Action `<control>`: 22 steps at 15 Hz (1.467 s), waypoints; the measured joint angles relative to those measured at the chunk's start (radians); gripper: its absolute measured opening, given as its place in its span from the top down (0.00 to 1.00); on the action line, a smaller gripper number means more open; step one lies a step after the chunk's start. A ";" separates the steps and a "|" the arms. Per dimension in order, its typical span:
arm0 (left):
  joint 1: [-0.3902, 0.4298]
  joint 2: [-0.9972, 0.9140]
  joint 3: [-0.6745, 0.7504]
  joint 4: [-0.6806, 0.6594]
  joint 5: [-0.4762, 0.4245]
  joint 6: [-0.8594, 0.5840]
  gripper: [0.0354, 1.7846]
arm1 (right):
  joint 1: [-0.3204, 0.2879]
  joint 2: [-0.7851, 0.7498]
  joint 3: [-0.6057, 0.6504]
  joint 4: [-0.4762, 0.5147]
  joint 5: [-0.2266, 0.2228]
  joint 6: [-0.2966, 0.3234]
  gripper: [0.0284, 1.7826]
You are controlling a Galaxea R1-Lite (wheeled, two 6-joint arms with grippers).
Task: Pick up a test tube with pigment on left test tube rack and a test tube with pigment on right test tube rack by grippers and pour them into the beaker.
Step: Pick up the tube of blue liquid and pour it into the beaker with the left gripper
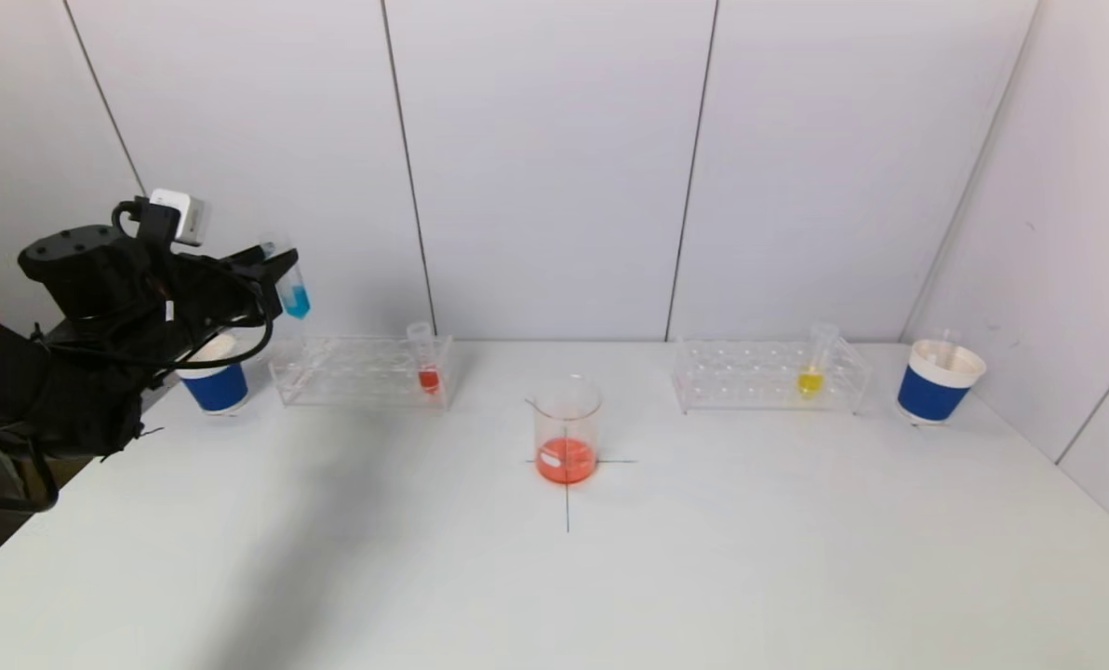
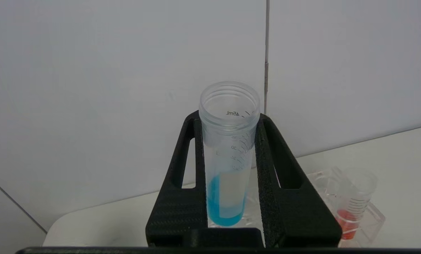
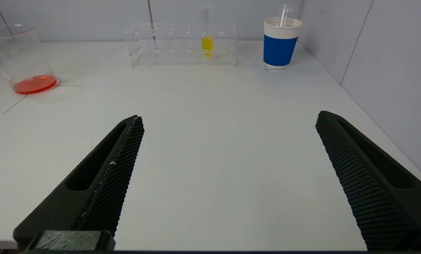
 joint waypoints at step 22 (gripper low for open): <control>-0.427 -0.176 -0.079 0.239 0.046 0.253 0.78 | 0.000 0.000 0.000 0.000 0.000 0.000 0.01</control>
